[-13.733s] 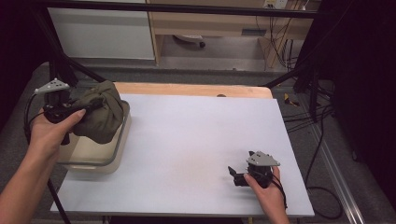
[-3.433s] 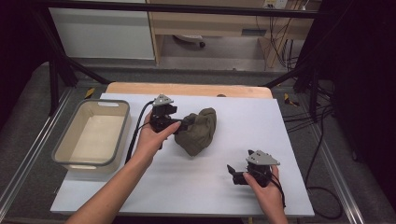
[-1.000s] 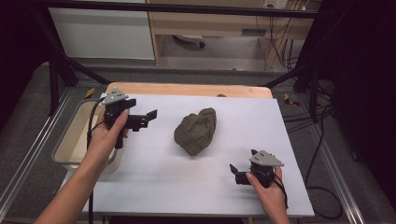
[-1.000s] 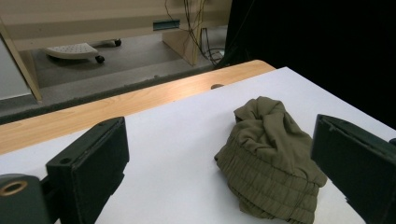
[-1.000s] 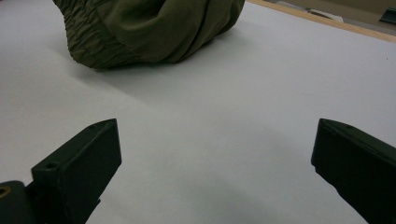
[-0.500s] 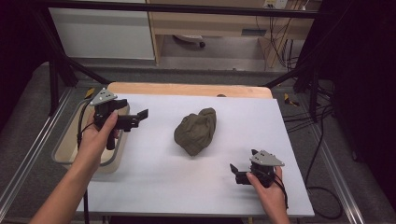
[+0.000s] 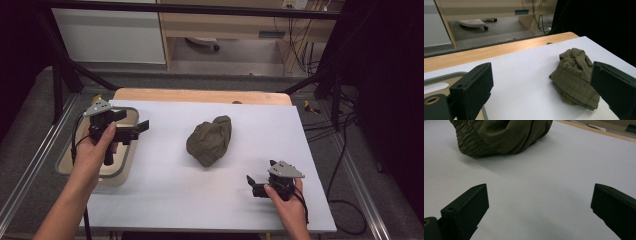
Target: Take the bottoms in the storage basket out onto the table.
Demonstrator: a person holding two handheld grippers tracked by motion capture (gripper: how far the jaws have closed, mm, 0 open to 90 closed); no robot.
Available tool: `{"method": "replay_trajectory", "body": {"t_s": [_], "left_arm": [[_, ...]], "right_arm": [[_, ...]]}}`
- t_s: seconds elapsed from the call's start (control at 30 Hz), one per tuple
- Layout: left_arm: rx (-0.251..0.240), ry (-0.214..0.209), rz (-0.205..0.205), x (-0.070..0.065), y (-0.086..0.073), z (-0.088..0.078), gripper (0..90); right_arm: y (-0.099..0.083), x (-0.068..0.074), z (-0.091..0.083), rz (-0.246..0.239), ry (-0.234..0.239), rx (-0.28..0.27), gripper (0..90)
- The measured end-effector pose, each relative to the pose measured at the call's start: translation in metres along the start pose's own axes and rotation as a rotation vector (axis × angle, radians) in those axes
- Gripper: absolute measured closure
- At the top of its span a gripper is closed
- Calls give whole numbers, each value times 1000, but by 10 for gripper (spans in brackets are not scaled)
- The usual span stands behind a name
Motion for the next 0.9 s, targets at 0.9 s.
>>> {"method": "replay_trajectory", "body": {"t_s": [0.9], "left_arm": [[27, 40, 7, 10, -33, -35, 51]], "right_arm": [[0, -2, -3, -1, -11, 0, 21]]}}
Point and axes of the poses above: each handheld gripper's, and its own axes: z roughly forward along the jaws, y roughly out of its top, x roughly to its left, the point moved 8 cm from there along z, roughly forward along the jaws, and after that the axes turned 5 degrees about -x, right-handed, at the moved point
